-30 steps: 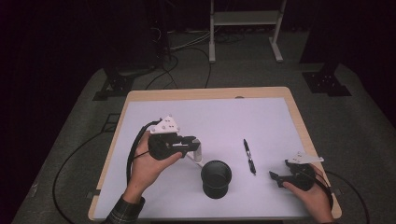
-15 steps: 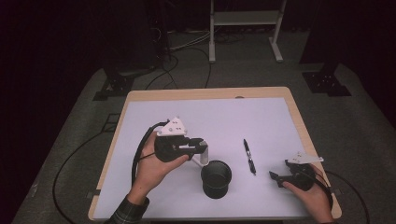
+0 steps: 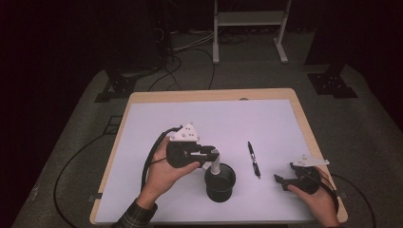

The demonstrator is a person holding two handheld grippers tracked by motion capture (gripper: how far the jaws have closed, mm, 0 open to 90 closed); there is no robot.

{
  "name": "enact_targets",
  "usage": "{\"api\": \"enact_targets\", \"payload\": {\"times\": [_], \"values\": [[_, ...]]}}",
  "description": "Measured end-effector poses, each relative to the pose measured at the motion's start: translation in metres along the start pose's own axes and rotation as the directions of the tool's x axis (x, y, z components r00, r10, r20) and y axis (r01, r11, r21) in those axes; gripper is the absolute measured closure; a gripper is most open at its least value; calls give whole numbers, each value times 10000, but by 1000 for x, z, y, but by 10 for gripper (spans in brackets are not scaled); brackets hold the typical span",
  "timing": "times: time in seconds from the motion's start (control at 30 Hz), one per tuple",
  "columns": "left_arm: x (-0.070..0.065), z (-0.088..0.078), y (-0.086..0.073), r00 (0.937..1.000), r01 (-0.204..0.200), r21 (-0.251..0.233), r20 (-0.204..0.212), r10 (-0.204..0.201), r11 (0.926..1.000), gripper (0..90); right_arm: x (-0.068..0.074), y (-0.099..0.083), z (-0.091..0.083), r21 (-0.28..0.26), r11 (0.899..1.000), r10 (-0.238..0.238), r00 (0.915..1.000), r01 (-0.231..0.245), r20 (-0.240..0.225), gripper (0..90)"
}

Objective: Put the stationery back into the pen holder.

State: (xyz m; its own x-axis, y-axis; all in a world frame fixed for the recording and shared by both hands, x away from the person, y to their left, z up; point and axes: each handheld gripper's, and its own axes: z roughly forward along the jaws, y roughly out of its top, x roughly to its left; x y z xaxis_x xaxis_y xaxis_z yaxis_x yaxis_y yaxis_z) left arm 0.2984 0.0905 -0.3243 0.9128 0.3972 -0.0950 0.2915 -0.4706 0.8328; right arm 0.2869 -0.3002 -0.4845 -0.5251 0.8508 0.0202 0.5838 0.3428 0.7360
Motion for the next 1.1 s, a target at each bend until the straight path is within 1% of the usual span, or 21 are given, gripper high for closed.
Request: {"api": "enact_targets", "payload": {"times": [0.4,0.5,0.53,0.83,1.1], "values": [[-2,21,-7,9991,-131,335,411,117,9994,707,0,0,0,-1,10000,8,10000,-8,-4,161],[-2,27,-10,9989,-120,393,455,102,9992,707,0,0,0,-4,10000,4,10000,-4,-3,161],[-2,28,-10,9986,-179,457,513,156,9988,707,0,0,0,-2,10000,8,10000,-8,-4,161],[-1,44,-18,9974,-40,750,716,-14,9972,707,0,0,0,-5,10000,15,10000,-15,-7,161],[-2,53,-25,9966,-51,1068,828,-38,9943,707,0,0,0,-5,10000,16,10000,-16,-8,161]]}}
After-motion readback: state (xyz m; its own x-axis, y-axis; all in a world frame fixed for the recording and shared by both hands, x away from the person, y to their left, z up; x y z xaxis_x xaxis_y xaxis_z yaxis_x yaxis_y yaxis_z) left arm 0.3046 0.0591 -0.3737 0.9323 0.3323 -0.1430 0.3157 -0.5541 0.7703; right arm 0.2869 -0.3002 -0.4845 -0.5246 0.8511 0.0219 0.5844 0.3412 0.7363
